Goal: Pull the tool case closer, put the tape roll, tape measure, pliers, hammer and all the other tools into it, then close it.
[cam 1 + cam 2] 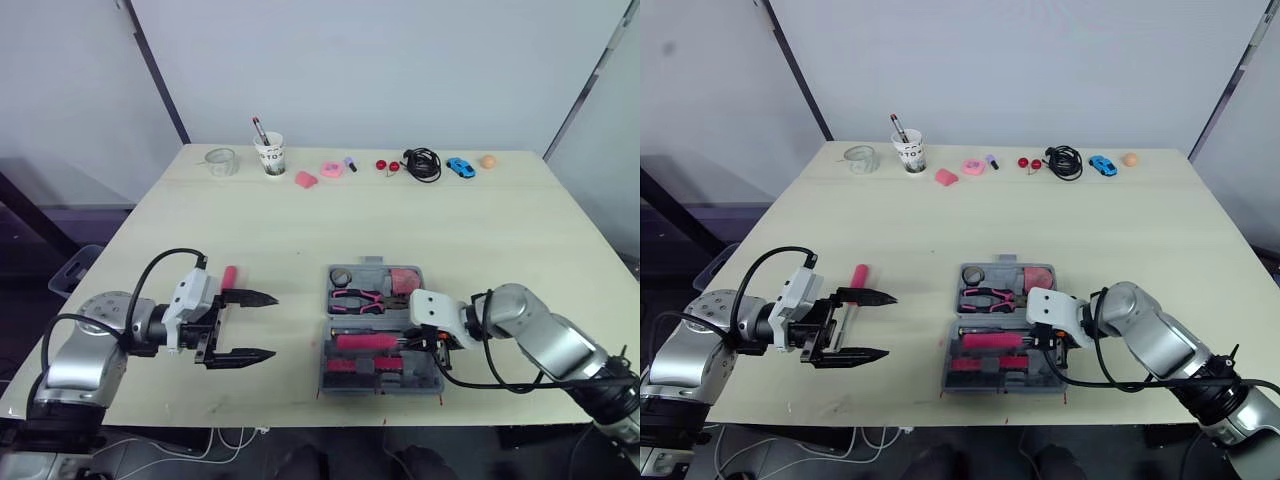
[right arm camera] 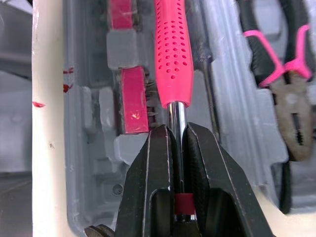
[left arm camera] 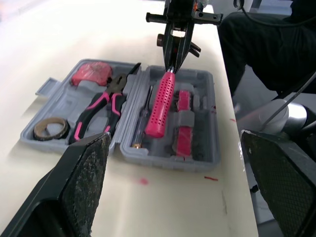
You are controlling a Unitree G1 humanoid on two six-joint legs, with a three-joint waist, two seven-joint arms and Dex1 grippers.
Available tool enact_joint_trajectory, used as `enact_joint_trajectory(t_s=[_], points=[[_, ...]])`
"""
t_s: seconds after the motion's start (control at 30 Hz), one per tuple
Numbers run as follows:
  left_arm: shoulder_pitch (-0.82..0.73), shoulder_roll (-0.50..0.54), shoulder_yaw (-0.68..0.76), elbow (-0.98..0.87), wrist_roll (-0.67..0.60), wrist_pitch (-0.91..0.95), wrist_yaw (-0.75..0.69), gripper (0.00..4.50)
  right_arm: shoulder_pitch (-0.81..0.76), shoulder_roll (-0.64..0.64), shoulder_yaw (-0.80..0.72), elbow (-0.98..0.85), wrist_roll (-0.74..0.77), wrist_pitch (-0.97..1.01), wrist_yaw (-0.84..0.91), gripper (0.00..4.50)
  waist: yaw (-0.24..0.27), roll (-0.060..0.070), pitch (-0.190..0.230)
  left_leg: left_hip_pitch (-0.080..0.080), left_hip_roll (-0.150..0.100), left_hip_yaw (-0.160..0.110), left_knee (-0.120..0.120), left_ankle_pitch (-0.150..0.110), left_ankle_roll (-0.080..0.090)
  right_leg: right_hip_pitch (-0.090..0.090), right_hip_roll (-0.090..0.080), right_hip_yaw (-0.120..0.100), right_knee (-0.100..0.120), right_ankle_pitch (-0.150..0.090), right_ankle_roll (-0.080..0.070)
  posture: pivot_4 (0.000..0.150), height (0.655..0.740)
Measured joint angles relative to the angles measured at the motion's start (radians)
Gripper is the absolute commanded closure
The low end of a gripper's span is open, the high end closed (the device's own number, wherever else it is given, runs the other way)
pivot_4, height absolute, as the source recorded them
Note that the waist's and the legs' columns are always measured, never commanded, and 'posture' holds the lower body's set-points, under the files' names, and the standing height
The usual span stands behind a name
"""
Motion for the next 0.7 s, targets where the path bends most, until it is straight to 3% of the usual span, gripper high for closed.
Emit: enact_joint_trajectory(t_s=[0.7], points=[[-0.042,-0.003,-0.050,0.025,0.023,-0.058,-0.015,0.00,-0.020,0.094,0.035,0.083,-0.107,-0.078,0.028,4.43,-0.005,0.000,0.000,0.000,0.000,0.000,0.000,0.000,0.000,0.000,0.000,0.000,0.001,0.000,0.000,0.150,0.7400]])
